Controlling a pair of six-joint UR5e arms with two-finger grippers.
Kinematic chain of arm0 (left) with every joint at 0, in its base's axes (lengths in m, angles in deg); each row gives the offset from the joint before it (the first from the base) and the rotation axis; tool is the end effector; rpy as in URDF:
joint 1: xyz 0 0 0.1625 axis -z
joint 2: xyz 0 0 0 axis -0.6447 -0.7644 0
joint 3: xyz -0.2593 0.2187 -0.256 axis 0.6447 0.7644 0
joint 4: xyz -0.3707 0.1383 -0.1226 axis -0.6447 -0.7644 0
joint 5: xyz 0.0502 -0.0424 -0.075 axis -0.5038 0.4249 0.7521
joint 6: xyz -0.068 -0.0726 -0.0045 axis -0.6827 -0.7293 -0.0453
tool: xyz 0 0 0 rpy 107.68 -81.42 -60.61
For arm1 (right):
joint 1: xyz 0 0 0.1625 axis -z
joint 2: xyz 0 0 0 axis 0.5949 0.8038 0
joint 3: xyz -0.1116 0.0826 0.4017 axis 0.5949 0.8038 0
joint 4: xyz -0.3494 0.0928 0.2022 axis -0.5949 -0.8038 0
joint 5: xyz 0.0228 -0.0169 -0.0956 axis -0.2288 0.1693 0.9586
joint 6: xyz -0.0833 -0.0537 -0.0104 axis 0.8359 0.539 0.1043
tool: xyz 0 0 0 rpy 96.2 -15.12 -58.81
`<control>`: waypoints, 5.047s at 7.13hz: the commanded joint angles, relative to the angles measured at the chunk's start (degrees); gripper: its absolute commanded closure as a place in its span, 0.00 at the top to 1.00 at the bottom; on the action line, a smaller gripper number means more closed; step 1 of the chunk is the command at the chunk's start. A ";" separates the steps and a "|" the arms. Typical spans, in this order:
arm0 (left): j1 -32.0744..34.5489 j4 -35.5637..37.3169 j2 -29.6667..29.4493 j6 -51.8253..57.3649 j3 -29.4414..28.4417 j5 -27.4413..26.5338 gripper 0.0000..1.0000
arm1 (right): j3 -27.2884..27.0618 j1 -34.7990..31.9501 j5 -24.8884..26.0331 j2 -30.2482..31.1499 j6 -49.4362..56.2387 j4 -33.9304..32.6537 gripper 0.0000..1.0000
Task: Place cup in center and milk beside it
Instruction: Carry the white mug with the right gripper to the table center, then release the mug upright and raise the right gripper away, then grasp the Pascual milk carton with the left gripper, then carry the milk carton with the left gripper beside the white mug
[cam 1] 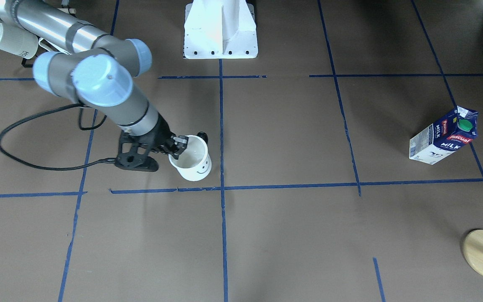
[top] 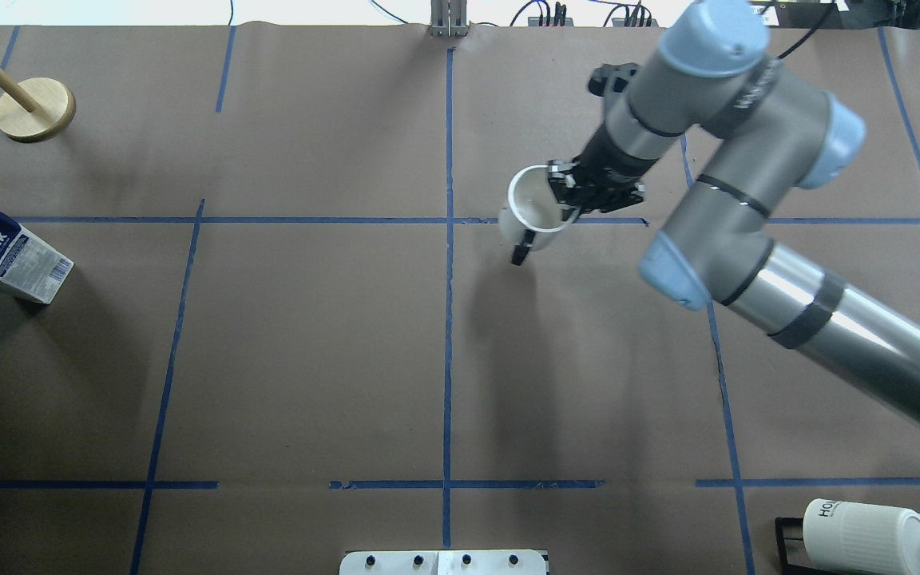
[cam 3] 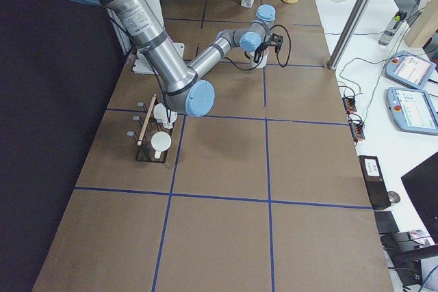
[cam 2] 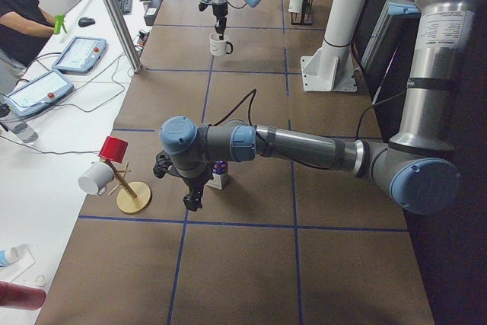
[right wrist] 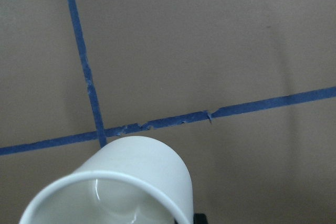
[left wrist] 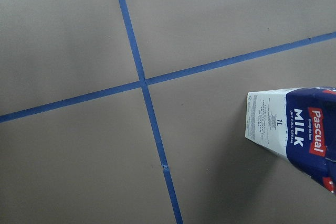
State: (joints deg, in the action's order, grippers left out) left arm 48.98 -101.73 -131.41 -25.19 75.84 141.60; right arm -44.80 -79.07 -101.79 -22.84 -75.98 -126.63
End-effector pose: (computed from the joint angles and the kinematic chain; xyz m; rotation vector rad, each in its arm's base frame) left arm -0.0518 -0.5175 0.5956 0.0691 0.8320 0.2523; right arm -0.4827 -0.5500 0.2276 -0.0975 -0.9684 0.2136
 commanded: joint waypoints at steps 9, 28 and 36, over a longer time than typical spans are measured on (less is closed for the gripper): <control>-6.46 -6.98 -1.95 -24.05 6.84 2.02 1.00 | -6.88 -16.03 -14.26 11.55 9.60 0.49 1.00; -27.74 8.82 -30.81 -54.27 9.07 -7.64 0.01 | -3.80 -15.26 -10.83 16.69 19.32 4.71 1.00; -47.36 -5.05 -54.16 -74.44 -18.82 -17.23 0.09 | -4.07 -15.62 -10.57 16.61 18.97 4.71 1.00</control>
State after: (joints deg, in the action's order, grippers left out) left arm 3.34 -106.35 -185.18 -98.63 57.71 126.10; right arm -48.86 -94.70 -112.39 -6.22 -56.97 -121.89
